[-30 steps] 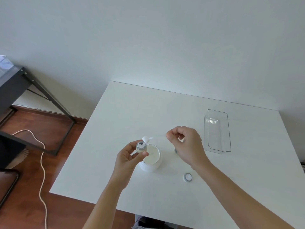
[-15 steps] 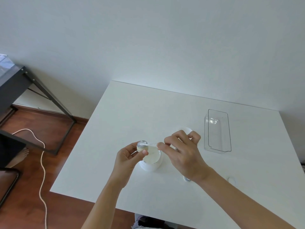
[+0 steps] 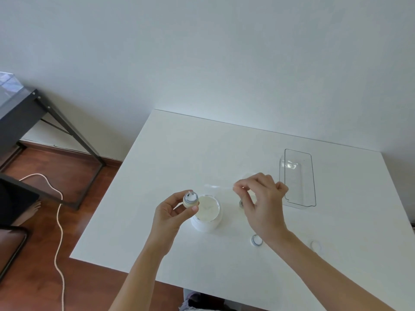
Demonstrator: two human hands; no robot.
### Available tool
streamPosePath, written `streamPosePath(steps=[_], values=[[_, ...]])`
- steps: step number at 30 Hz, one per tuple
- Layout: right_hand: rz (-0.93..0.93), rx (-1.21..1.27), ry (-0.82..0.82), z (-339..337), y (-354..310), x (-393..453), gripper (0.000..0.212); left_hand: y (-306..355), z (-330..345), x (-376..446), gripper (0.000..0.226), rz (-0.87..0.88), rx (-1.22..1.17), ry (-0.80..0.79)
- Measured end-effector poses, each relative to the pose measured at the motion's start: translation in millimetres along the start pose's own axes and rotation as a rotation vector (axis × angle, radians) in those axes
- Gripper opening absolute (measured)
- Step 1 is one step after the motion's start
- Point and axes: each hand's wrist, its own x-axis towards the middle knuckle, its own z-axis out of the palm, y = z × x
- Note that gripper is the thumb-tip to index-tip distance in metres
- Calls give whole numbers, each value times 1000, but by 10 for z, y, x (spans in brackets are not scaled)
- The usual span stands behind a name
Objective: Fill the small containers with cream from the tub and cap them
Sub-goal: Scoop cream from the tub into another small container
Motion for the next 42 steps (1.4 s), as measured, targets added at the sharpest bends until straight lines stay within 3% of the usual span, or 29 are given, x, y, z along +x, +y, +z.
streamPosePath(steps=[3, 10, 14, 17, 25, 29, 36, 42], values=[[61, -102, -210, 165, 38, -44, 14, -14, -42, -24, 43, -14, -14, 1], [-147, -481, -535, 621, -89, -25, 9, -43, -78, -67, 47, -15, -51, 46], [-136, -468, -683, 814, -116, -31, 15, -33, -105, -88, 36, -3, -84, 49], [-16, -386, -694, 802, -108, -12, 13, -31, -133, -99, 39, -3, -93, 36], [605, -7, -607, 483, 143, 20, 22, -40, -136, -103, 45, -23, -135, 45], [797, 156, -597, 291, 218, 48, 21, -42, -119, -86, 50, -40, -77, 27], [853, 486, -473, -24, 94, 157, 15, -17, -17, -58, 35, -33, 1, 11], [624, 504, -349, -111, -168, 159, 13, 24, 57, -47, 32, -30, 13, -26]])
